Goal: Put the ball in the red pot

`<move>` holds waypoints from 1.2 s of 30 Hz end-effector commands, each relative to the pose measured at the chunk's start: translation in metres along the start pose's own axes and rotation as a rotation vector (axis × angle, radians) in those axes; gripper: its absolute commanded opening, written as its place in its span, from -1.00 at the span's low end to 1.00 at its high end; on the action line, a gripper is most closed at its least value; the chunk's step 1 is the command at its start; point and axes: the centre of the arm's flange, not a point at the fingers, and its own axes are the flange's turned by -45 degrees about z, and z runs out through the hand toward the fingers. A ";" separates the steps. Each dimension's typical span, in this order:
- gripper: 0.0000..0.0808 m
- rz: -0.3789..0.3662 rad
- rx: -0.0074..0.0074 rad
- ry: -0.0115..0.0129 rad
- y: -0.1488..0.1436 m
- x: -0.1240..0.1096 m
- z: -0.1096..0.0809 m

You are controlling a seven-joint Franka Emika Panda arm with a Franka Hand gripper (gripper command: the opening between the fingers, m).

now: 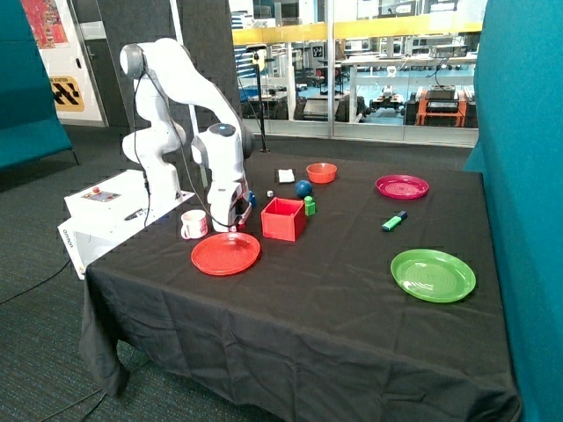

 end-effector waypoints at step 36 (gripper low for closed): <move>1.00 -0.127 0.0009 -0.0050 -0.063 0.038 -0.064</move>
